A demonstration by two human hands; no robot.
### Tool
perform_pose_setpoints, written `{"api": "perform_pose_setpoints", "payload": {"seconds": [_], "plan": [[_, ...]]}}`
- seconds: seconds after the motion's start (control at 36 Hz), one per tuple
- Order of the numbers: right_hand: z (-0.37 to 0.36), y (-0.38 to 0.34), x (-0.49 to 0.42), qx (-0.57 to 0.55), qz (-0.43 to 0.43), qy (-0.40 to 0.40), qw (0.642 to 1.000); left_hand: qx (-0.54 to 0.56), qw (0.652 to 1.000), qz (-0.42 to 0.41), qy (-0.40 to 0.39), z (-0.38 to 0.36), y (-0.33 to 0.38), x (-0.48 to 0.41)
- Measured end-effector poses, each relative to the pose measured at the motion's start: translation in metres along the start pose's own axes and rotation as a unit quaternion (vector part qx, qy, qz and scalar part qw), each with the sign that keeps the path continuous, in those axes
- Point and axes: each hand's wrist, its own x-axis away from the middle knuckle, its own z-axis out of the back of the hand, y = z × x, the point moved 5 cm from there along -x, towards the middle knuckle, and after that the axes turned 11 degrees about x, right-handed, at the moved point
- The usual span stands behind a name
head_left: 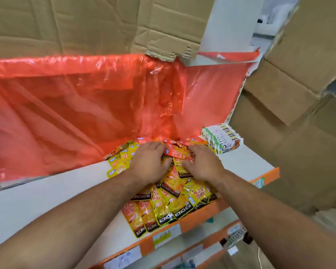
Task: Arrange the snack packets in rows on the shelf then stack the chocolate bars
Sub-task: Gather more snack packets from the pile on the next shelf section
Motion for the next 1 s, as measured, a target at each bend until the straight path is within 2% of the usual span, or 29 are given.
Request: {"api": "perform_pose_setpoints", "payload": {"seconds": [0.17,0.28,0.44,0.5,0.61,0.69,0.78,0.92,1.0], "plan": [[-0.013,0.001,-0.039,-0.021,0.048,-0.056,0.997,-0.012,1.000,0.027,-0.008,-0.009,-0.010,-0.021],[-0.022,-0.004,-0.062,-0.010,0.072,-0.126,0.989,-0.022,0.999,0.033,-0.009,-0.010,-0.017,-0.030],[-0.034,-0.009,-0.081,-0.046,0.080,-0.193,0.977,-0.013,0.998,0.054,-0.011,-0.006,-0.021,-0.035],[-0.035,-0.012,-0.085,-0.058,0.077,-0.173,0.980,0.000,0.998,0.069,0.004,-0.002,-0.022,-0.034],[-0.020,-0.017,-0.087,-0.086,0.087,-0.068,0.990,-0.006,0.994,0.108,0.017,0.008,-0.026,-0.034],[-0.015,-0.024,-0.084,-0.106,0.097,-0.042,0.989,0.002,0.991,0.127,0.036,0.011,-0.030,-0.034],[-0.016,-0.029,-0.084,-0.088,0.111,-0.063,0.988,0.025,0.989,0.139,0.045,0.014,-0.031,-0.032],[-0.022,-0.028,-0.086,-0.058,0.126,-0.171,0.975,0.037,0.987,0.150,0.034,0.017,-0.030,-0.027],[-0.024,-0.027,-0.084,-0.048,0.119,-0.139,0.982,0.033,0.987,0.156,0.026,0.017,-0.029,-0.023]]}}
